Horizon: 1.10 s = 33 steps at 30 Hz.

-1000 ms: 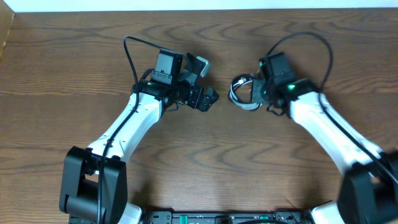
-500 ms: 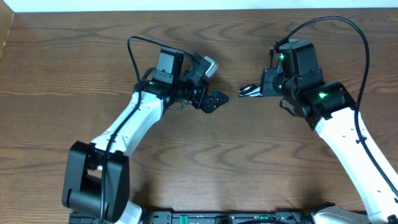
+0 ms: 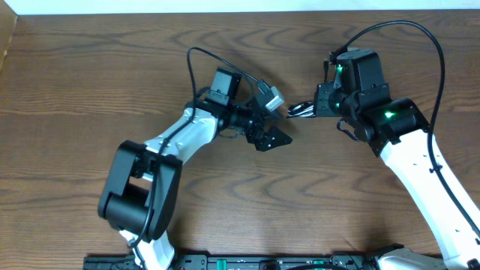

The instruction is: Untangle cables

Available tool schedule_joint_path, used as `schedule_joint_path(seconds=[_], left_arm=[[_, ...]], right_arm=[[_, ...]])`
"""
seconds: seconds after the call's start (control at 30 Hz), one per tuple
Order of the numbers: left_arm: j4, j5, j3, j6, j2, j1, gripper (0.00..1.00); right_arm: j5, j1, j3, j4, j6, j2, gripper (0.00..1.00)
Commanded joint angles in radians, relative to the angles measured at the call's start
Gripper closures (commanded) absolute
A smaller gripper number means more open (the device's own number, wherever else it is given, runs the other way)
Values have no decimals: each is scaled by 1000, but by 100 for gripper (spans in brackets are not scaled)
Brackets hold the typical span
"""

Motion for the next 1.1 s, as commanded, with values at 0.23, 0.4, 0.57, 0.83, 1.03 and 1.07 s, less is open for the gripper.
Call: schedule_joint_path(seconds=[0.23, 0.4, 0.57, 0.83, 1.03, 1.07], left_arm=[[247, -2, 10, 46, 41, -24, 2], [255, -103, 10, 47, 42, -42, 2], [275, -170, 10, 61, 52, -72, 2], [333, -242, 10, 66, 104, -102, 0], [329, -242, 10, 66, 156, -102, 14], [329, -241, 10, 66, 161, -102, 19]], right_arm=[[-64, 0, 16, -38, -12, -10, 99], [-72, 0, 16, -35, -11, -10, 99], [-112, 0, 16, -34, -11, -10, 99], [-142, 0, 16, -37, -10, -10, 99], [-142, 0, 16, -38, -10, -10, 99], [-142, 0, 16, -38, -11, -10, 99]])
